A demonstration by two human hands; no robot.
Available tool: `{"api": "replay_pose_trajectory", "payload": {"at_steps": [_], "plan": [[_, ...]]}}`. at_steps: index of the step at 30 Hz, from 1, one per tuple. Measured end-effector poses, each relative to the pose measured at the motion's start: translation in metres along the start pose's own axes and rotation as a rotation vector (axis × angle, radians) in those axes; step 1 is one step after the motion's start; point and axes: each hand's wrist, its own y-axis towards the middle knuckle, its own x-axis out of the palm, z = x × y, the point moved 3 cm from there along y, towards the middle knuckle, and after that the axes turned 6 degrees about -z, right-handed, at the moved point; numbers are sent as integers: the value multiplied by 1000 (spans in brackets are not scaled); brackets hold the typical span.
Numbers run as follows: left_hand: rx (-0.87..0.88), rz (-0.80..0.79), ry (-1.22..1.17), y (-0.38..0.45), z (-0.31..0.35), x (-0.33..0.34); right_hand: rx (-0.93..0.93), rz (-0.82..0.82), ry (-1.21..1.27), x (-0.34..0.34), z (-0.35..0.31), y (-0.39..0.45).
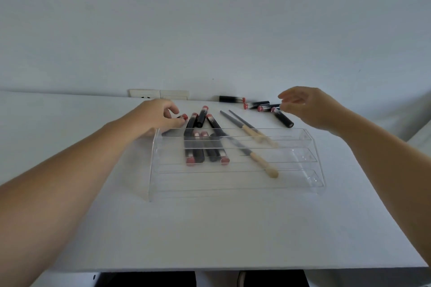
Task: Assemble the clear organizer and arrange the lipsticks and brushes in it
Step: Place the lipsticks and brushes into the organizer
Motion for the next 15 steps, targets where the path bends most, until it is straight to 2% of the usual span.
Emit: {"api": "replay_pose_trajectory", "payload": {"at_steps": [5,10,13,15], "plan": [[35,24,60,18,-3,7,58,-97,-206,4,18,40],[92,122,37,24,-6,10,109,-305,-430,21,34,59],[210,183,10,30,6,7,79,-317,-551,28,38,67],[287,151,48,37,21,8,37,-306,-626,31,38,75]]}}
